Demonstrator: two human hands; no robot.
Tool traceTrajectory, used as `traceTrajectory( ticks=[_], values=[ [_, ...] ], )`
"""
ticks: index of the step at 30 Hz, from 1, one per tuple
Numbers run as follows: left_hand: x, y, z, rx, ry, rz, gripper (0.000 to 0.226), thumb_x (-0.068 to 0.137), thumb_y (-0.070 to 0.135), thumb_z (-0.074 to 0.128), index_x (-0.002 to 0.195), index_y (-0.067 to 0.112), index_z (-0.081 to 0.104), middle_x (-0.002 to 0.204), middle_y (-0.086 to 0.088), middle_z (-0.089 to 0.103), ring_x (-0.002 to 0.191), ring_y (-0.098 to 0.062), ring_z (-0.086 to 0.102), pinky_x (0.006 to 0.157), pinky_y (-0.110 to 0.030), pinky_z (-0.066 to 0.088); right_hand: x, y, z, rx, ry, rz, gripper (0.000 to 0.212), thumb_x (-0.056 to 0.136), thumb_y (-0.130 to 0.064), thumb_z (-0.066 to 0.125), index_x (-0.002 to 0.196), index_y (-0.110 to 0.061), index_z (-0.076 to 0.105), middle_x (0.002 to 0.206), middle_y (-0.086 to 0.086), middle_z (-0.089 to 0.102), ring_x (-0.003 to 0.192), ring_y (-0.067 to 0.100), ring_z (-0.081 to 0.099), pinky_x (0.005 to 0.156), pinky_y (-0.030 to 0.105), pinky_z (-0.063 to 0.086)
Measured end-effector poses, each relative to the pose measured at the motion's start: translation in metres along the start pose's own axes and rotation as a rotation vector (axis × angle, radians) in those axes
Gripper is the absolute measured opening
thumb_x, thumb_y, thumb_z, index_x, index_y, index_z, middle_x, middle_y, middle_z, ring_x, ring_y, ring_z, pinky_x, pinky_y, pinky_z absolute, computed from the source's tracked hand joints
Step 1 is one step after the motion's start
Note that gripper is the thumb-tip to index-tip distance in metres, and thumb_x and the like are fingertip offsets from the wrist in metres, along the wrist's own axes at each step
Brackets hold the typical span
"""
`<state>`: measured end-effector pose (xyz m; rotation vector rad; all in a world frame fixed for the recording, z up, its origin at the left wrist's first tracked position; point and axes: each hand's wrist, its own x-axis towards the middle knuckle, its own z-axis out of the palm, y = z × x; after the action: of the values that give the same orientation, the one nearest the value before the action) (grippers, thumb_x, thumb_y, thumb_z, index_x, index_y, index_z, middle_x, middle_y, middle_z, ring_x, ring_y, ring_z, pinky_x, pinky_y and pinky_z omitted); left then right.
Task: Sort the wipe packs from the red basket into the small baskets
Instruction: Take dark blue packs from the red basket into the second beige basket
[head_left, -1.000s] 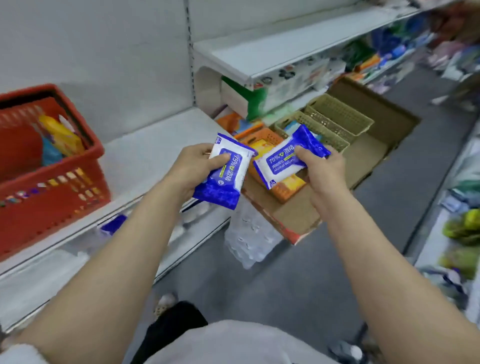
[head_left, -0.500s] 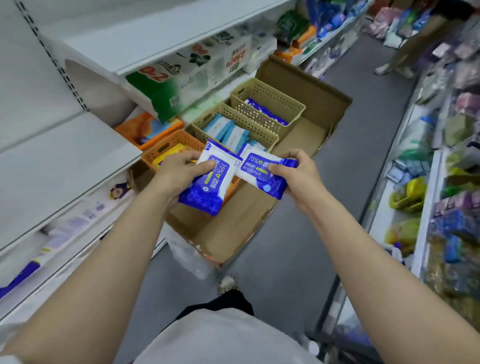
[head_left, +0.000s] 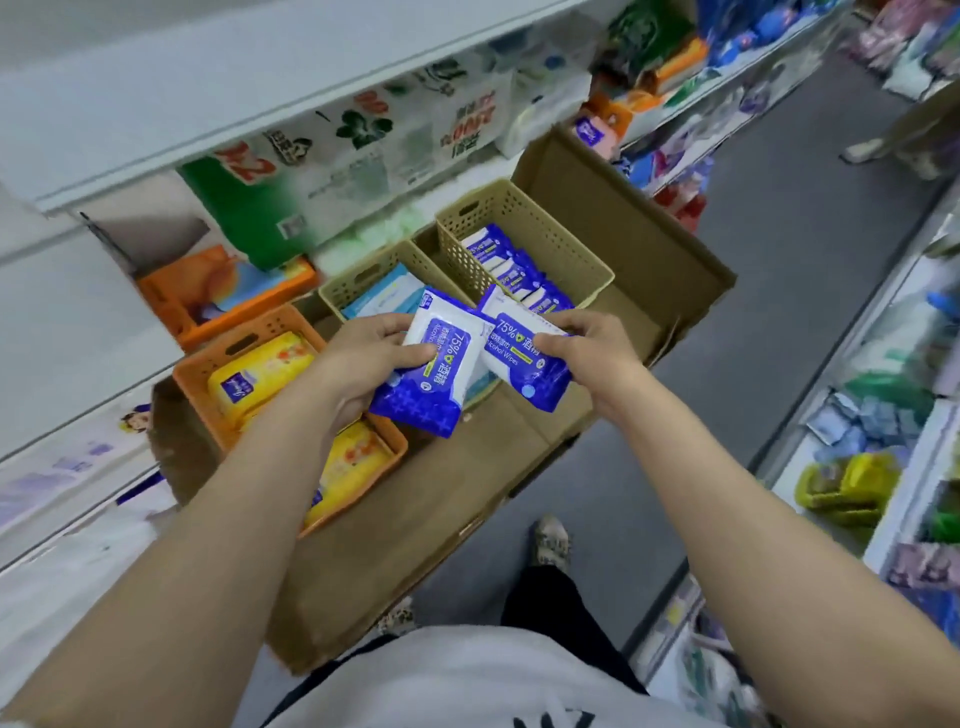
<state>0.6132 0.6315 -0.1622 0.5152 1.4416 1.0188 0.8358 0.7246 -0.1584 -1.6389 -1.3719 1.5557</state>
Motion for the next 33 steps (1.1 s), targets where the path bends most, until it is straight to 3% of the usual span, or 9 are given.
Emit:
traceTrajectory(
  ticks=[4,10,13,17,21,25,27,30,33],
  values=[
    [0.046,0.009,0.024,-0.027,0.195,-0.008,0.025,0.084,0.002,0.072,0.105,0.008,0.060,0.092,-0.009,0.074,0.065,-0.013,0.071,0.054,-0.024,0.056,0.079,-0.007,-0.020,-0.114,-0.171,-0.025,0.024,0.083,0.006,0.069,0.086,-0.018,0.069,0.090,0.007,0.072,0.066,0.012,0.070,0.064,0.025,0.058],
    [0.102,0.017,0.084,-0.180,0.441,-0.057,0.027,0.082,0.003,0.074,0.104,0.010,0.061,0.092,-0.012,0.072,0.068,-0.021,0.070,0.065,-0.034,0.059,0.201,-0.027,-0.067,-0.264,-0.363,0.003,0.022,0.084,0.001,0.071,0.097,-0.017,0.070,0.099,0.007,0.073,0.078,0.018,0.073,0.067,0.034,0.061],
    [0.120,0.014,0.110,-0.239,0.524,-0.091,0.023,0.080,0.007,0.077,0.097,0.013,0.063,0.083,-0.008,0.075,0.064,-0.017,0.073,0.052,-0.027,0.058,0.251,-0.040,-0.079,-0.382,-0.398,-0.055,0.022,0.085,-0.003,0.073,0.101,-0.017,0.070,0.104,0.008,0.073,0.087,0.022,0.073,0.078,0.040,0.061],
    [0.133,0.008,0.118,-0.266,0.650,-0.168,0.035,0.076,0.021,0.082,0.106,0.020,0.064,0.096,-0.005,0.075,0.081,-0.020,0.075,0.061,-0.031,0.059,0.304,-0.053,-0.062,-0.484,-0.470,-0.102,0.020,0.084,-0.010,0.075,0.089,-0.028,0.069,0.103,0.004,0.072,0.089,0.018,0.072,0.078,0.039,0.061],
    [0.151,0.012,0.114,-0.325,0.704,-0.202,0.045,0.076,0.022,0.083,0.115,0.019,0.062,0.102,-0.005,0.073,0.085,-0.021,0.074,0.068,-0.034,0.060,0.347,-0.062,-0.029,-0.596,-0.536,-0.112,0.019,0.085,-0.012,0.076,0.090,-0.029,0.069,0.094,-0.002,0.071,0.078,0.008,0.070,0.066,0.026,0.059],
    [0.171,0.015,0.101,-0.345,0.715,-0.179,0.042,0.078,0.021,0.082,0.115,0.015,0.063,0.105,-0.008,0.073,0.087,-0.023,0.074,0.078,-0.041,0.060,0.383,-0.064,0.006,-0.723,-0.623,-0.188,0.028,0.086,-0.013,0.073,0.113,-0.019,0.071,0.099,-0.003,0.068,0.090,0.013,0.068,0.080,0.032,0.059],
    [0.180,0.015,0.094,-0.357,0.713,-0.184,0.041,0.078,0.022,0.081,0.114,0.015,0.064,0.105,-0.008,0.073,0.090,-0.024,0.073,0.082,-0.044,0.059,0.394,-0.063,0.021,-0.809,-0.656,-0.215,0.031,0.087,-0.016,0.073,0.117,-0.019,0.069,0.104,-0.003,0.066,0.092,0.011,0.065,0.077,0.029,0.057],
    [0.191,0.014,0.085,-0.378,0.725,-0.181,0.030,0.078,0.022,0.081,0.102,0.018,0.066,0.101,-0.006,0.074,0.086,-0.022,0.074,0.076,-0.040,0.060,0.408,-0.060,0.038,-0.889,-0.713,-0.241,0.035,0.089,-0.018,0.071,0.123,-0.018,0.066,0.110,-0.002,0.064,0.086,0.006,0.062,0.066,0.021,0.051],
    [0.200,0.013,0.077,-0.382,0.731,-0.180,0.028,0.078,0.023,0.081,0.100,0.019,0.065,0.099,-0.004,0.075,0.081,-0.018,0.074,0.063,-0.031,0.058,0.418,-0.052,0.049,-0.971,-0.718,-0.383,0.031,0.090,-0.015,0.070,0.121,-0.014,0.068,0.120,0.005,0.066,0.094,0.011,0.060,0.074,0.022,0.050]
  ],
)
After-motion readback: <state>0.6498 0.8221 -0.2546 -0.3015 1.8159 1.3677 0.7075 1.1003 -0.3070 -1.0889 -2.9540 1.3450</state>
